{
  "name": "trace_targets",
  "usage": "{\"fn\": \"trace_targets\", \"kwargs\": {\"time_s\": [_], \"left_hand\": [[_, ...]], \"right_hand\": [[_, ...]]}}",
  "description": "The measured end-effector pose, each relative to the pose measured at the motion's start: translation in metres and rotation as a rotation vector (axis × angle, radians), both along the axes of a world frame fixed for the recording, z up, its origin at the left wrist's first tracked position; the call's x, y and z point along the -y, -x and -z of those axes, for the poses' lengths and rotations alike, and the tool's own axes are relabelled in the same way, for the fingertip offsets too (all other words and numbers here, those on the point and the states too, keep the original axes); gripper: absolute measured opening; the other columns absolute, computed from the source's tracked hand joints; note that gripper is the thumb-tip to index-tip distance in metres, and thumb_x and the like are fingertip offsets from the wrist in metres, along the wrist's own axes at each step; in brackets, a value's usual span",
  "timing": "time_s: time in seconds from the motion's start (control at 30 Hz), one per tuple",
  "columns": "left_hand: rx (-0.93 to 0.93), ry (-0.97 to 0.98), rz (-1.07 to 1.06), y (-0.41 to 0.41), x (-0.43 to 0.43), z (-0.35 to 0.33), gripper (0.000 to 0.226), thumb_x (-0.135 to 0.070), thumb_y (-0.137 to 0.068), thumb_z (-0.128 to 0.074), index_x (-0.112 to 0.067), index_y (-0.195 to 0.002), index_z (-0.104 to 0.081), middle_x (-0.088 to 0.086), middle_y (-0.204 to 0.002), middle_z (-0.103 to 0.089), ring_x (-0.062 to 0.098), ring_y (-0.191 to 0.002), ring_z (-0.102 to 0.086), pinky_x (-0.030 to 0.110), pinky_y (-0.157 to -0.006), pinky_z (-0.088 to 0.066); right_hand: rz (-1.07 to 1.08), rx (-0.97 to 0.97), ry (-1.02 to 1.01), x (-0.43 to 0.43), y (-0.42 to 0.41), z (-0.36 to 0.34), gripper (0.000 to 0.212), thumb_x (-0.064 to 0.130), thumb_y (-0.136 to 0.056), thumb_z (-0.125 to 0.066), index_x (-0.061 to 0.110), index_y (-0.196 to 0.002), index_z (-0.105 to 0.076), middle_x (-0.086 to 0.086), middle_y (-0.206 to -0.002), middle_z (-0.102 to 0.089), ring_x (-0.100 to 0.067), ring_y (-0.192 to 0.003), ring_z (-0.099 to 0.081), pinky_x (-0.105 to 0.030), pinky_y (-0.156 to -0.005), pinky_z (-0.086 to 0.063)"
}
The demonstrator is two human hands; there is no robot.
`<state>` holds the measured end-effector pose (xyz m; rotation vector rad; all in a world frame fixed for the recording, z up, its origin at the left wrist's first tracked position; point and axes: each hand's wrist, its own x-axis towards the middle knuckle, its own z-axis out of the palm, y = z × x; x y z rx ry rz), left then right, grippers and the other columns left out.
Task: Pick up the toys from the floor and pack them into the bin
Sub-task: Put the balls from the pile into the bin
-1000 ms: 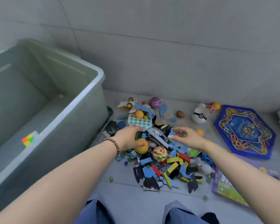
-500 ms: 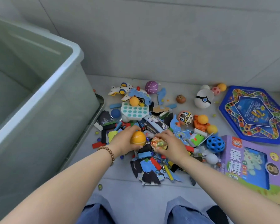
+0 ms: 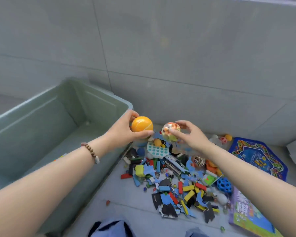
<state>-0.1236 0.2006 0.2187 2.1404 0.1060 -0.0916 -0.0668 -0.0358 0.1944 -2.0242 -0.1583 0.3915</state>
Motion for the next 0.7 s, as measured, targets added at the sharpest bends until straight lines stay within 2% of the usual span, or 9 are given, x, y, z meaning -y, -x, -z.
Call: {"fn": "trace_targets", "kwargs": {"time_s": [0.07,0.13,0.2,0.27,0.37,0.43,0.5,0.6,0.7], "left_hand": [[0.041,0.060,-0.121,0.017,-0.037,-0.024,0.062,-0.054,-0.063,-0.079,-0.029,-0.108,-0.046,-0.006,-0.101,-0.058,0.011,-0.083,-0.061,0.027,-0.075,-0.051],[0.018,0.087,-0.257,0.039,-0.081,-0.028,0.052,-0.049,-0.071,-0.075,-0.025,-0.109,-0.048,-0.002,-0.097,-0.059,0.012,-0.075,-0.059,0.029,-0.072,-0.050],[-0.031,0.065,-0.386,0.065,-0.126,-0.017,0.048,-0.046,-0.075,-0.073,-0.020,-0.109,-0.050,0.001,-0.095,-0.061,0.011,-0.068,-0.056,0.027,-0.067,-0.048],[-0.083,0.051,-0.496,0.091,-0.164,0.002,0.046,-0.045,-0.076,-0.072,-0.019,-0.108,-0.051,0.005,-0.099,-0.061,0.013,-0.071,-0.057,0.027,-0.064,-0.049],[-0.168,0.084,-0.591,0.120,-0.201,0.037,0.045,-0.044,-0.078,-0.071,-0.020,-0.112,-0.052,0.008,-0.109,-0.057,0.018,-0.087,-0.062,0.027,-0.061,-0.054],[-0.229,0.069,-0.605,0.128,-0.214,0.057,0.049,-0.046,-0.078,-0.071,-0.022,-0.117,-0.053,0.008,-0.115,-0.054,0.021,-0.094,-0.062,0.033,-0.074,-0.056],[-0.256,0.011,-0.609,0.132,-0.222,0.071,0.051,-0.040,-0.082,-0.069,-0.019,-0.125,-0.051,0.009,-0.122,-0.053,0.023,-0.105,-0.059,0.033,-0.091,-0.048],[-0.262,-0.104,-0.655,0.133,-0.228,0.078,0.052,-0.032,-0.087,-0.063,-0.011,-0.132,-0.046,0.011,-0.129,-0.051,0.022,-0.117,-0.051,0.028,-0.096,-0.037],[-0.233,-0.132,-0.643,0.125,-0.219,0.066,0.049,-0.032,-0.090,-0.059,-0.011,-0.132,-0.046,0.009,-0.129,-0.052,0.022,-0.117,-0.051,0.030,-0.097,-0.039]], "right_hand": [[-0.041,-0.028,-0.104,-0.040,0.006,-0.028,0.050,0.036,-0.081,-0.069,0.019,-0.125,-0.053,0.001,-0.122,-0.058,-0.015,-0.107,-0.060,-0.041,-0.094,-0.051],[-0.107,-0.040,-0.180,-0.086,0.017,-0.045,0.037,0.036,-0.082,-0.068,0.022,-0.115,-0.058,0.005,-0.110,-0.063,-0.012,-0.095,-0.065,-0.042,-0.092,-0.053],[-0.181,0.026,-0.192,-0.137,0.026,-0.046,0.035,0.040,-0.079,-0.071,0.024,-0.109,-0.062,0.008,-0.106,-0.065,-0.012,-0.094,-0.064,-0.036,-0.087,-0.054],[-0.274,0.092,-0.107,-0.183,0.034,-0.037,0.040,0.043,-0.077,-0.072,0.025,-0.112,-0.062,0.008,-0.109,-0.063,-0.009,-0.094,-0.060,-0.024,-0.083,-0.049],[-0.377,0.099,0.041,-0.235,0.042,-0.012,0.047,0.047,-0.078,-0.069,0.022,-0.117,-0.060,0.009,-0.114,-0.061,-0.008,-0.105,-0.056,-0.024,-0.091,-0.045],[-0.416,0.125,0.190,-0.252,0.045,0.006,0.049,0.049,-0.079,-0.066,0.021,-0.119,-0.058,0.008,-0.113,-0.060,-0.011,-0.107,-0.055,-0.027,-0.091,-0.045],[-0.441,0.218,0.358,-0.256,0.043,0.021,0.047,0.046,-0.084,-0.062,0.021,-0.124,-0.056,0.004,-0.118,-0.058,-0.016,-0.112,-0.052,-0.033,-0.097,-0.043],[-0.417,0.316,0.406,-0.248,0.038,0.028,0.041,0.035,-0.090,-0.057,0.022,-0.129,-0.052,0.002,-0.131,-0.052,-0.020,-0.123,-0.046,-0.036,-0.104,-0.038],[-0.390,0.355,0.414,-0.225,0.029,0.018,0.041,0.033,-0.092,-0.053,0.021,-0.132,-0.049,0.002,-0.141,-0.044,-0.020,-0.129,-0.041,-0.037,-0.108,-0.033]]}}
